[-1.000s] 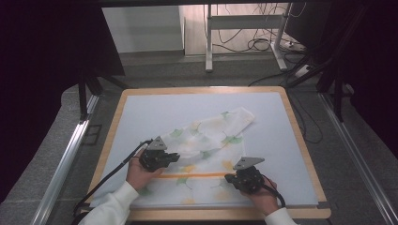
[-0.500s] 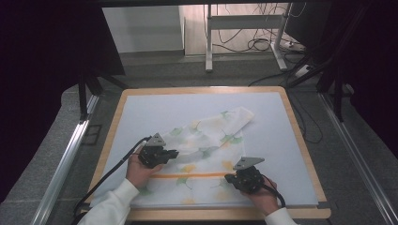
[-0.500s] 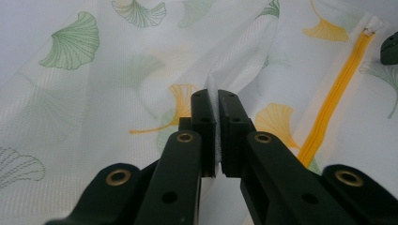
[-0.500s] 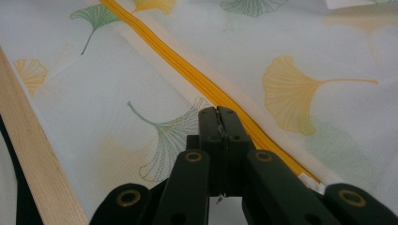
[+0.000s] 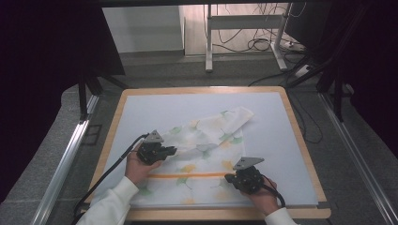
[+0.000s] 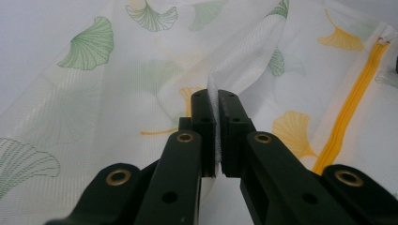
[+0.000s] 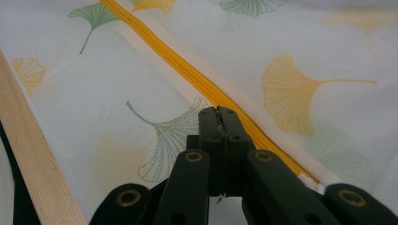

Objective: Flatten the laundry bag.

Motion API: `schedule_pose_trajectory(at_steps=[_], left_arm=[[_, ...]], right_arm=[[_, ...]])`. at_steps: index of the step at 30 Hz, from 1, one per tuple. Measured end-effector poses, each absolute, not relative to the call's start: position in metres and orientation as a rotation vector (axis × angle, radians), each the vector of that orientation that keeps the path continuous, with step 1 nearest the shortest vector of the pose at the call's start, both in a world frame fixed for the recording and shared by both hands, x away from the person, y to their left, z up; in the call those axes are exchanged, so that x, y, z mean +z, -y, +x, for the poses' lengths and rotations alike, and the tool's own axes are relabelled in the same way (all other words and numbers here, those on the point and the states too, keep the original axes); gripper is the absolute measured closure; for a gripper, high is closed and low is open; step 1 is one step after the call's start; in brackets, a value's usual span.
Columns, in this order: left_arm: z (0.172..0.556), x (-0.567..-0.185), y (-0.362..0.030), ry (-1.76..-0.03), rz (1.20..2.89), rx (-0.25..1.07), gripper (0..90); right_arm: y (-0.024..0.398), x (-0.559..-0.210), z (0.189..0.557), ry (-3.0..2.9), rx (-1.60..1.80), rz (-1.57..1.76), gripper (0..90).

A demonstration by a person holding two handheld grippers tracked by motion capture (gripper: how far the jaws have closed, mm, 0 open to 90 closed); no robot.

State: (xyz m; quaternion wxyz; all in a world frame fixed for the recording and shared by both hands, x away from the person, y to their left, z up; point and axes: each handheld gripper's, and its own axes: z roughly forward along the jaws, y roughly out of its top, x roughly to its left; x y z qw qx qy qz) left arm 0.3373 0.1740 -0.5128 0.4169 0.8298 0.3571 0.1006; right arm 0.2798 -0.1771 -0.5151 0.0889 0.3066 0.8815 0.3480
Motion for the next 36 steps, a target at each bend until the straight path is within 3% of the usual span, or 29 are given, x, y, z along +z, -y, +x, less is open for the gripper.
schedule_pose_trajectory(at_steps=[36], left_arm=[[0.363,-0.508,-0.204,-1.003,1.997,0.293,87.1]], right_arm=[[0.177,-0.52,0.282,-2.658,0.992,0.94,89.1]])
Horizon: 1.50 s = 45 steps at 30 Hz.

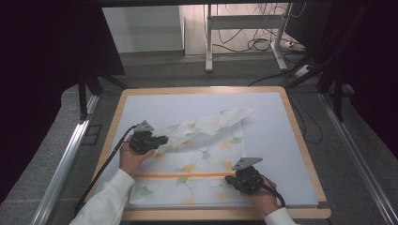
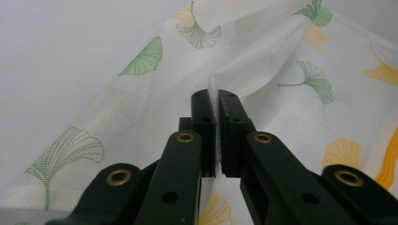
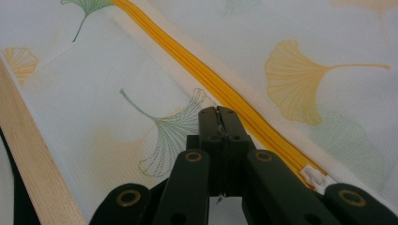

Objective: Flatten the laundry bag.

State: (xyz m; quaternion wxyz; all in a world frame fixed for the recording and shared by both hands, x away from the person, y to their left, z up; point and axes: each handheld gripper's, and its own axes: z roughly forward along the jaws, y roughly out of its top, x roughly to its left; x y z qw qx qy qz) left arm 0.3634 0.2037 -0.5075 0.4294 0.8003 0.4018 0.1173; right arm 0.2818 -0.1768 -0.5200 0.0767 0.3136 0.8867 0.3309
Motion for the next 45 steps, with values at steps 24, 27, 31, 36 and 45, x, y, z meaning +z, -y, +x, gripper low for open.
schedule_pose_trajectory(at_steps=[24,27,31,36,45], left_arm=[[0.38,-0.512,-0.217,-1.065,1.972,0.306,87.1],[0.383,-0.512,-0.22,-1.077,1.962,0.304,87.1],[0.385,-0.512,-0.223,-1.087,1.953,0.308,87.1],[0.387,-0.512,-0.227,-1.096,1.949,0.309,87.1],[0.392,-0.514,-0.232,-1.118,1.935,0.316,87.1]], right_arm=[[0.177,-0.52,0.282,-2.661,0.996,0.954,89.1],[0.177,-0.52,0.282,-2.661,0.996,0.954,89.1],[0.177,-0.52,0.282,-2.661,0.997,0.954,89.1],[0.177,-0.52,0.282,-2.662,0.998,0.953,89.1],[0.178,-0.52,0.283,-2.665,1.001,0.951,89.1]])
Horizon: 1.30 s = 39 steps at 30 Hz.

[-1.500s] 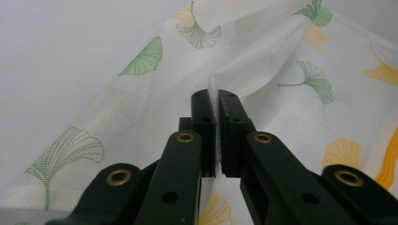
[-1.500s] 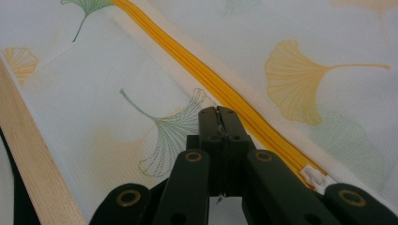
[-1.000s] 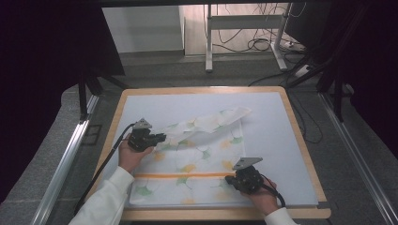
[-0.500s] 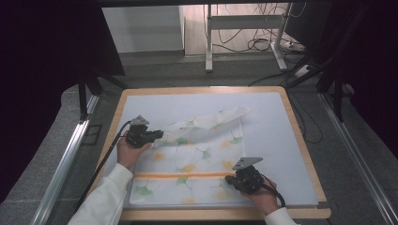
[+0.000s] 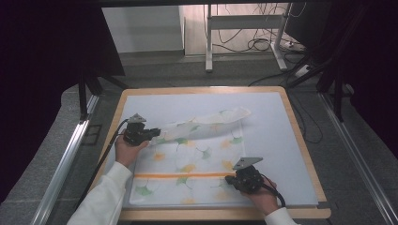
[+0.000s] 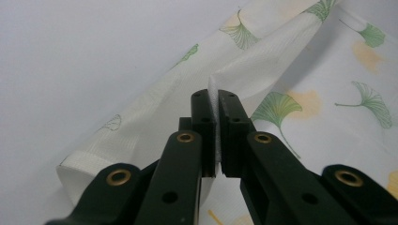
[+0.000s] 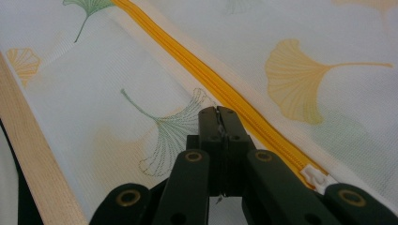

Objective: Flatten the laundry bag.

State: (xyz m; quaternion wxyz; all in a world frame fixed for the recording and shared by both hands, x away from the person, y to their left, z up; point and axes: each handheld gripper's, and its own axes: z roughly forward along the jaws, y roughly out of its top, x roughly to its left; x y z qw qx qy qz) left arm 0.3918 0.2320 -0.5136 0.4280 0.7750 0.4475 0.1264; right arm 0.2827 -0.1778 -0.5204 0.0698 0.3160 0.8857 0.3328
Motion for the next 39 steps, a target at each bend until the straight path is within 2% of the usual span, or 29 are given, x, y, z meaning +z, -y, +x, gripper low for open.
schedule_pose_trajectory(at_steps=[39], left_arm=[[0.417,-0.518,-0.242,-1.182,1.898,0.31,87.2]], right_arm=[[0.179,-0.521,0.284,-2.667,1.011,0.949,89.1]])
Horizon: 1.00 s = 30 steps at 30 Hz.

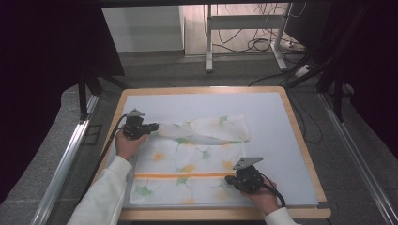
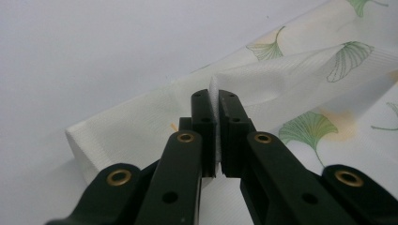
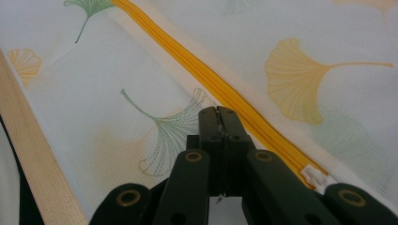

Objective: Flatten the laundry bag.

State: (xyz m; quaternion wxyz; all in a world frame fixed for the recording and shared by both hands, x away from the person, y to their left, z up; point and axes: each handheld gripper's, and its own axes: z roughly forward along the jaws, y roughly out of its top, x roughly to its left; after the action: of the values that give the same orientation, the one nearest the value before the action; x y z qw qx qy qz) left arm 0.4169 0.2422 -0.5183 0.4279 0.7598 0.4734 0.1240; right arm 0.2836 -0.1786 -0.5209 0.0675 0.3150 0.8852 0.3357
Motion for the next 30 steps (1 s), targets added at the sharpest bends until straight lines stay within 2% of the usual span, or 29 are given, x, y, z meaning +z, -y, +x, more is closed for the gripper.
schedule_pose_trajectory(at_steps=[30], left_arm=[[0.438,-0.524,-0.261,-1.261,1.824,0.277,87.2]], right_arm=[[0.179,-0.521,0.284,-2.668,1.015,0.957,89.2]])
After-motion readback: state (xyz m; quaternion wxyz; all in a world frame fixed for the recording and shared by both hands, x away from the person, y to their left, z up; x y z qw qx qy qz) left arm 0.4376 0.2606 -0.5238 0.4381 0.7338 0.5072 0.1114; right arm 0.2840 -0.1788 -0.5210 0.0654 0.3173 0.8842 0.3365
